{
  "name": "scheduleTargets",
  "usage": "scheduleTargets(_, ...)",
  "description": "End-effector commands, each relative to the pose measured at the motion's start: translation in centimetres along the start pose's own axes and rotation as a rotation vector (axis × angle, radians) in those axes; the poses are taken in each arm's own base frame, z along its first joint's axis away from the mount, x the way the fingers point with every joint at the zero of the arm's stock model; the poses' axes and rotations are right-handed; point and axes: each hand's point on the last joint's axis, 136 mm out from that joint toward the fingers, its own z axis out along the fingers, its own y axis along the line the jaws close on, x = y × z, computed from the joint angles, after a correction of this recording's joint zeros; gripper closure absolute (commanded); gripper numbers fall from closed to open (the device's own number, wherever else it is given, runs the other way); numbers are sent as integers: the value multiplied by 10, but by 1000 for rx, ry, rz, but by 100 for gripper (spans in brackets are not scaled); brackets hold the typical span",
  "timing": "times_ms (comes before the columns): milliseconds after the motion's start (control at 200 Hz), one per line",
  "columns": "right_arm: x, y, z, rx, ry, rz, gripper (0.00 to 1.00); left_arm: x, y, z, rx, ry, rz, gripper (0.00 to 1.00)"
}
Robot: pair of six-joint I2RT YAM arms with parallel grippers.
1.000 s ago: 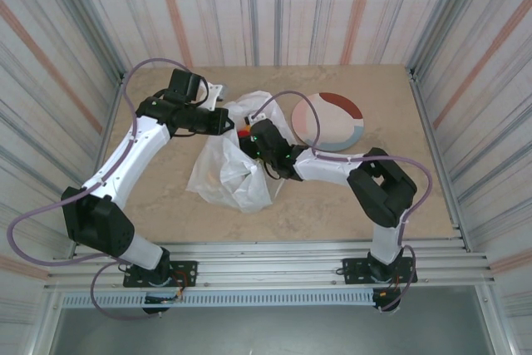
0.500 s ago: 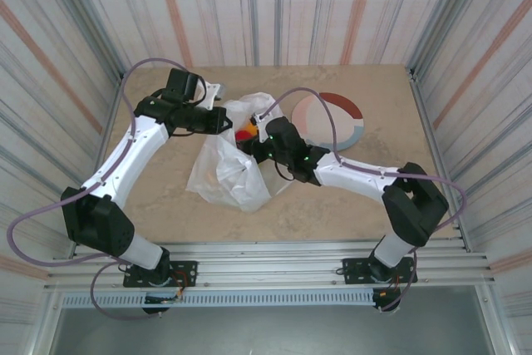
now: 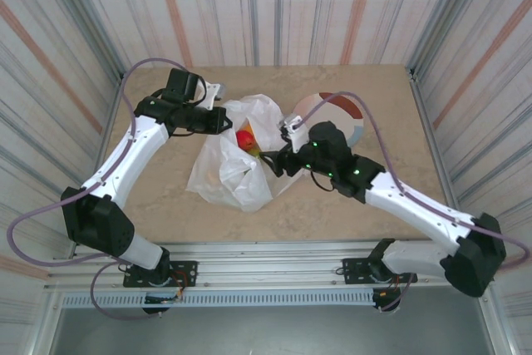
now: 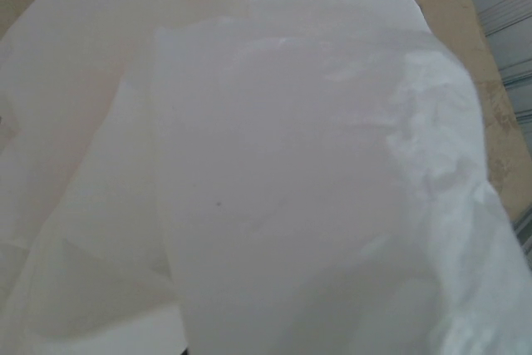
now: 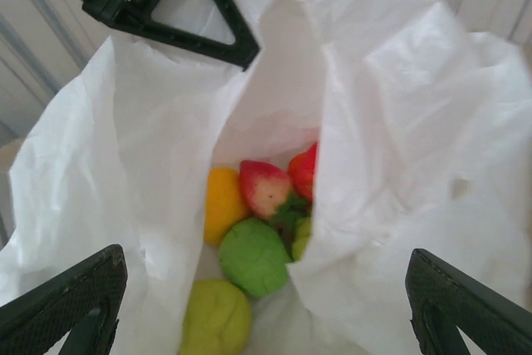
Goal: Place the fruits into the plastic bag
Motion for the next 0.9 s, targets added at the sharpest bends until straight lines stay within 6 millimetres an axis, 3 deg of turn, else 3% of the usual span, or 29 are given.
scheduleTargets(0,19,-22,-13,77,58,-47,11,2,6,-3,-22,3,4,92)
scheduleTargets(150,36,-43,-5,159,144,-117,11,3,6,-2,-19,4,0,92)
scheduleTargets(426,59,-70,44,221,239,-139,14,3,4,-1,-9,4,-1,92)
scheduleTargets(491,61,-78,54,244,250,-131,20,3,3,-1,-8,5,0,92)
scheduleTargets(566,60,-79,61,246,239,-104,37,3,3,-2,-11,4,4,90)
scheduleTargets(691,56,-70,65,197,202,-41,64,1,7,-9,-56,-19,18,59)
scheduleTargets(797,56,-64,63,174,193,12,78,-4,9,-21,-95,-54,34,30)
scheduleTargets(897,56,-59,61,153,182,71,88,-8,6,-39,-127,-96,49,10)
